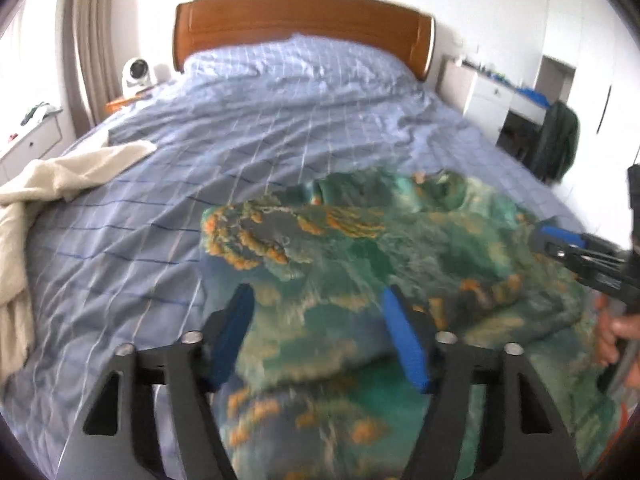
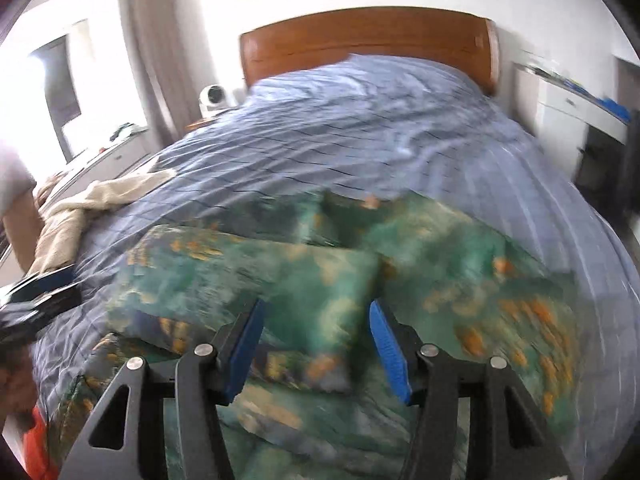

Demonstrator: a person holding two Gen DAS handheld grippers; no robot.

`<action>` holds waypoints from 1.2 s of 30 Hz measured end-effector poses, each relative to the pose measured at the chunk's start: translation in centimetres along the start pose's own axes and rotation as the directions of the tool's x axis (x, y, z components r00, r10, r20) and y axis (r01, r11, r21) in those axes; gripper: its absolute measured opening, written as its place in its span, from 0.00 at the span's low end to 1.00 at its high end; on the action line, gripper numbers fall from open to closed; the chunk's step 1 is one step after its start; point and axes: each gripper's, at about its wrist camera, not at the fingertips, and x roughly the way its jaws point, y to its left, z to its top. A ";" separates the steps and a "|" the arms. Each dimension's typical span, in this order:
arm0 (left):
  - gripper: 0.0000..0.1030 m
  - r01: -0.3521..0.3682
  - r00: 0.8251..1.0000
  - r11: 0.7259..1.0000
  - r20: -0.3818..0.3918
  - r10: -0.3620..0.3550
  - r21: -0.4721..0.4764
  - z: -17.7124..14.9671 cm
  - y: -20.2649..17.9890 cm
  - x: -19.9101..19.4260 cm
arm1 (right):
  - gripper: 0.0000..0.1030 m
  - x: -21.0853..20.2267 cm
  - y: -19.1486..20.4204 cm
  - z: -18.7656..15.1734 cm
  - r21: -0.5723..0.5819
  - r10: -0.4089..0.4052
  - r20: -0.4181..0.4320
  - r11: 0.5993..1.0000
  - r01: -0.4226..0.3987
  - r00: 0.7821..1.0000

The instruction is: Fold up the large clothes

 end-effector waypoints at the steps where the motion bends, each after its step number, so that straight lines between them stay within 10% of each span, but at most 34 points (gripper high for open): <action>1: 0.53 -0.005 1.000 1.000 -0.019 0.005 0.009 -0.1 0.0 1.1 | 0.55 0.7 0.2 0.0 -0.003 0.013 -0.007 1.000 -0.013 1.000; 7: 0.36 -0.001 0.984 1.000 -0.177 -0.002 -0.016 -4.1 1.5 8.4 | 0.52 8.9 -0.8 -4.0 0.073 0.054 -0.256 0.997 -0.037 0.965; 14: 0.36 -0.042 0.986 0.999 -0.162 0.044 0.015 -3.6 0.7 6.9 | 0.52 8.6 -0.1 -5.1 0.041 0.036 -0.220 0.999 -0.028 0.975; 23: 0.54 -0.033 0.995 0.998 -0.094 0.028 -0.058 4.8 1.0 8.9 | 0.52 8.2 -0.6 -5.8 0.047 0.043 -0.190 0.998 -0.035 0.981; 29: 0.56 -0.040 0.974 0.974 -0.226 -0.012 -0.223 2.9 5.3 16.3 | 0.52 8.1 -0.6 -5.8 0.054 0.053 -0.183 0.998 -0.044 0.982; 36: 0.57 -0.055 0.981 0.983 -0.192 0.020 -0.178 2.1 4.6 15.1 | 0.52 8.3 -0.6 -6.1 0.048 0.049 -0.169 0.998 -0.042 0.984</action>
